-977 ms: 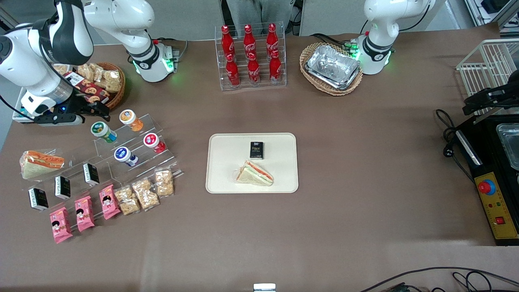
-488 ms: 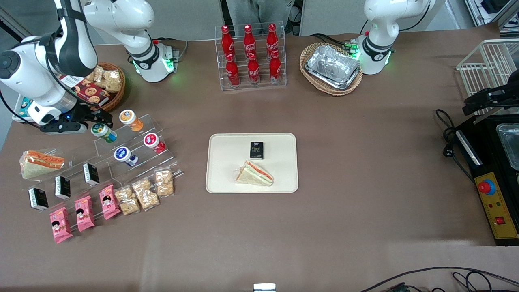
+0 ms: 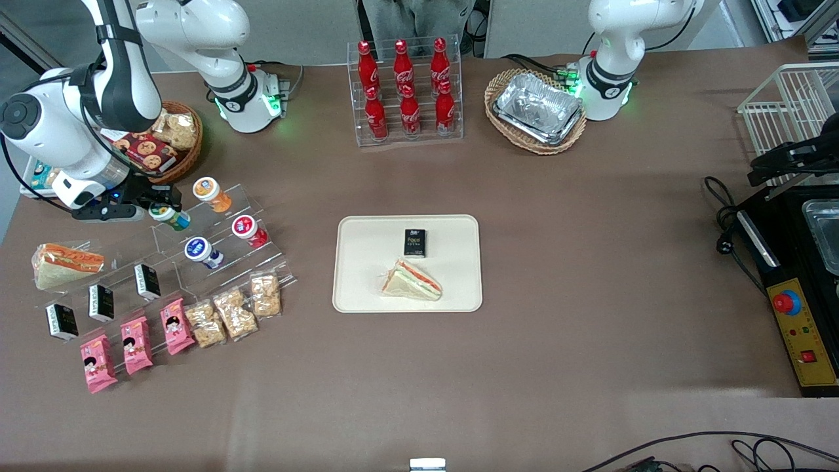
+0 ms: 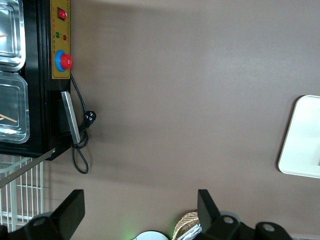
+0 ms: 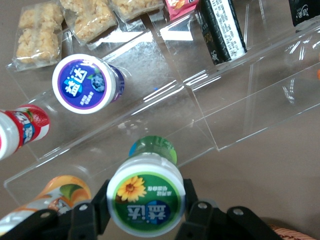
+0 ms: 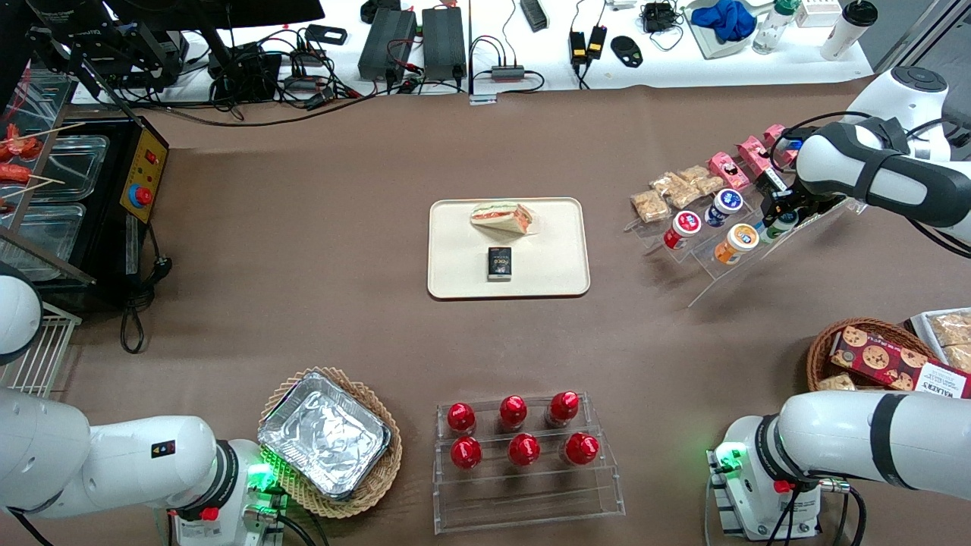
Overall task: Place green gum on tray
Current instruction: 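Close the right gripper on the green gum bottle and lift it, then carry the green gum bottle with the right gripper to the cream tray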
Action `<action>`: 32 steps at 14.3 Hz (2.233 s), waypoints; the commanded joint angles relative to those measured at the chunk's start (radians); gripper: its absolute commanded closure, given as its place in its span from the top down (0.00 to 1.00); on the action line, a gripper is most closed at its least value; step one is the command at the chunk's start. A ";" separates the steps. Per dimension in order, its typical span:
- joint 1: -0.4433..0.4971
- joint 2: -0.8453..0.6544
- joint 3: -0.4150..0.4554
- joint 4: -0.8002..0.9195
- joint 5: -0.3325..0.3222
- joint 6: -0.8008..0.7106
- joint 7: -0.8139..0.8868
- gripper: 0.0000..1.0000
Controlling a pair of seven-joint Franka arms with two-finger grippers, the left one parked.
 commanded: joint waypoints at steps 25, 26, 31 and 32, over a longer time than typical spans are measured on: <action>0.050 0.221 0.648 0.407 0.149 -0.172 0.854 0.19; 0.065 0.269 0.651 0.385 0.148 -0.109 0.869 0.19; 0.134 0.461 0.650 0.321 -0.025 0.141 1.033 0.19; 0.143 0.500 0.650 0.321 -0.054 0.175 1.061 0.19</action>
